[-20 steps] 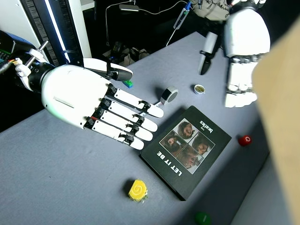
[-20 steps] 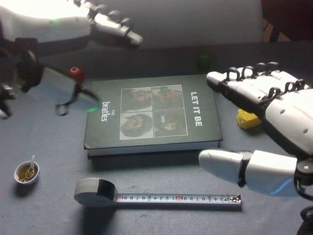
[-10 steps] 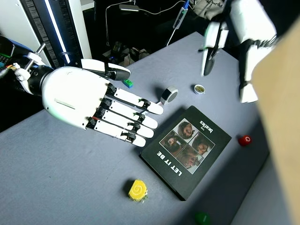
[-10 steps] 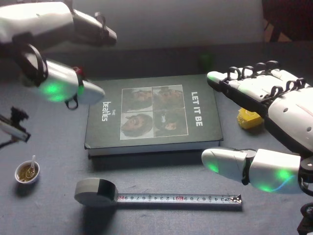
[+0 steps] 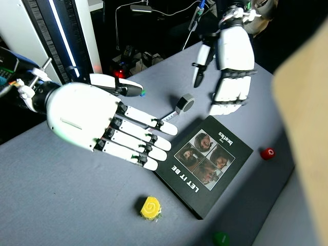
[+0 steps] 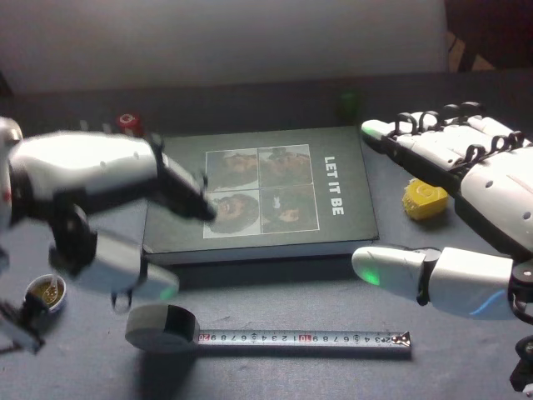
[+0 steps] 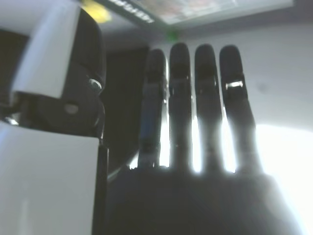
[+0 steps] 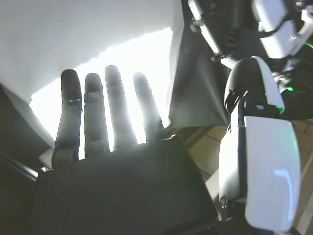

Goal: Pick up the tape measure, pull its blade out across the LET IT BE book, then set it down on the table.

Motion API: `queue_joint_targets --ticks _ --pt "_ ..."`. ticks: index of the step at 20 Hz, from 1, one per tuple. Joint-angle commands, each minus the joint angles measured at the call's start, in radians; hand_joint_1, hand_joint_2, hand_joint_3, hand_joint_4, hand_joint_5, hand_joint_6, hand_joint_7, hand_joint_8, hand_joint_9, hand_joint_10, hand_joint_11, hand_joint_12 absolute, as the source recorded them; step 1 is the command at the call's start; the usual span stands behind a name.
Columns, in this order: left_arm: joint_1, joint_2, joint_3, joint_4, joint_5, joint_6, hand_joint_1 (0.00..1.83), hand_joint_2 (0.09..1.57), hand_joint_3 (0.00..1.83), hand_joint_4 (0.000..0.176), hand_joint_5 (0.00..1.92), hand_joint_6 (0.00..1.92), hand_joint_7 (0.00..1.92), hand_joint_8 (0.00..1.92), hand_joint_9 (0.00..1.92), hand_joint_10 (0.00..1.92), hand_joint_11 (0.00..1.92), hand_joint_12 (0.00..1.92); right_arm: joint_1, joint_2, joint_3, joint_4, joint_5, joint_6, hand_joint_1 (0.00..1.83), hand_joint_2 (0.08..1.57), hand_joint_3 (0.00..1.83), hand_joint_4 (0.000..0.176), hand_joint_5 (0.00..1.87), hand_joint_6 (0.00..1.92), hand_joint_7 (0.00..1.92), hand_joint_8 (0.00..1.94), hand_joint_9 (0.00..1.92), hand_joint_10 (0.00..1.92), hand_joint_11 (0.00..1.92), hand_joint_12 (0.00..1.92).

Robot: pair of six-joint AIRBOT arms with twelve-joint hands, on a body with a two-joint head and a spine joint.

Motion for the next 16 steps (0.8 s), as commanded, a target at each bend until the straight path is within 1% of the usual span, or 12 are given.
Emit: queue_joint_targets --ticks 1,2,3,5,7,10,11,12,13,14,15,16 --pt "-0.002 0.006 0.003 -0.031 0.068 0.009 0.99 1.05 0.0 0.0 0.63 0.0 0.67 0.01 0.58 0.01 0.35 0.55 0.006 0.002 -0.002 -0.056 0.103 0.008 0.16 1.03 0.0 0.053 0.09 0.0 0.16 0.0 0.11 0.0 0.0 0.59" --pt "0.022 0.007 0.003 -0.078 0.089 0.021 0.99 1.05 0.0 0.0 0.64 0.01 0.68 0.01 0.59 0.0 0.36 0.54 0.006 0.002 -0.002 -0.057 0.103 0.008 0.16 1.03 0.0 0.053 0.09 0.0 0.16 0.0 0.11 0.0 0.0 0.55" --pt "0.037 0.006 0.001 -0.103 0.101 0.021 1.0 1.05 0.0 0.0 0.66 0.01 0.69 0.01 0.6 0.01 0.36 0.54 0.005 0.002 -0.002 -0.057 0.103 0.008 0.16 1.04 0.0 0.053 0.09 0.0 0.16 0.0 0.11 0.0 0.0 0.54" --pt "0.05 0.001 -0.002 -0.12 0.098 0.024 1.0 1.05 0.0 0.0 0.66 0.01 0.7 0.01 0.6 0.01 0.37 0.54 0.006 0.002 -0.002 -0.058 0.104 0.008 0.16 1.04 0.0 0.053 0.09 0.0 0.15 0.0 0.1 0.0 0.0 0.54" --pt "0.057 -0.012 0.004 -0.095 0.107 0.036 1.0 1.05 0.0 0.0 0.66 0.01 0.7 0.01 0.61 0.01 0.38 0.54 0.006 0.002 -0.002 -0.058 0.105 0.008 0.16 1.04 0.0 0.053 0.09 0.0 0.15 0.0 0.1 0.0 0.0 0.53" --pt "0.024 -0.024 0.015 -0.029 0.077 0.034 1.0 1.05 0.0 0.0 0.65 0.0 0.69 0.0 0.6 0.0 0.38 0.54 0.006 0.0 -0.002 -0.06 0.107 0.008 0.16 1.04 0.0 0.053 0.09 0.0 0.15 0.0 0.11 0.0 0.0 0.57" --pt "0.001 -0.032 0.019 0.124 0.04 -0.112 1.0 1.06 0.0 0.0 0.65 0.0 0.69 0.0 0.61 0.0 0.39 0.54 0.006 0.0 -0.002 -0.061 0.107 0.008 0.16 1.04 0.0 0.053 0.09 0.0 0.15 0.0 0.11 0.0 0.0 0.58" --pt "-0.008 -0.035 0.015 0.244 -0.009 -0.252 1.0 1.06 0.0 0.0 0.65 0.0 0.69 0.0 0.61 0.0 0.39 0.54 0.006 0.0 -0.002 -0.061 0.107 0.008 0.16 1.04 0.0 0.053 0.09 0.0 0.15 0.0 0.11 0.0 0.0 0.58" --pt "-0.016 -0.036 0.008 0.314 -0.063 -0.351 1.01 1.06 0.0 0.0 0.65 0.0 0.69 0.0 0.61 0.0 0.39 0.54 0.005 -0.001 -0.002 -0.063 0.107 0.008 0.16 1.04 0.0 0.053 0.09 0.0 0.15 0.0 0.11 0.0 0.0 0.58" --pt "-0.026 -0.036 -0.003 0.42 -0.133 -0.47 1.01 1.06 0.0 0.0 0.65 0.0 0.69 0.0 0.61 0.0 0.39 0.53 0.006 -0.001 -0.002 -0.064 0.107 0.008 0.16 1.04 0.0 0.053 0.09 0.0 0.15 0.0 0.11 0.0 0.0 0.58" --pt "-0.028 -0.036 -0.015 0.467 -0.195 -0.56 1.01 1.06 0.0 0.0 0.65 0.0 0.7 0.01 0.61 0.0 0.39 0.53 0.006 -0.002 -0.002 -0.065 0.107 0.008 0.16 1.04 0.0 0.053 0.09 0.0 0.15 0.0 0.12 0.0 0.0 0.58" --pt "-0.02 -0.036 -0.028 0.556 -0.258 -0.713 1.01 1.06 0.0 0.0 0.65 0.0 0.7 0.01 0.61 0.0 0.39 0.53 0.005 -0.002 -0.002 -0.067 0.108 0.008 0.16 1.04 0.0 0.054 0.09 0.0 0.15 0.0 0.11 0.0 0.0 0.58"
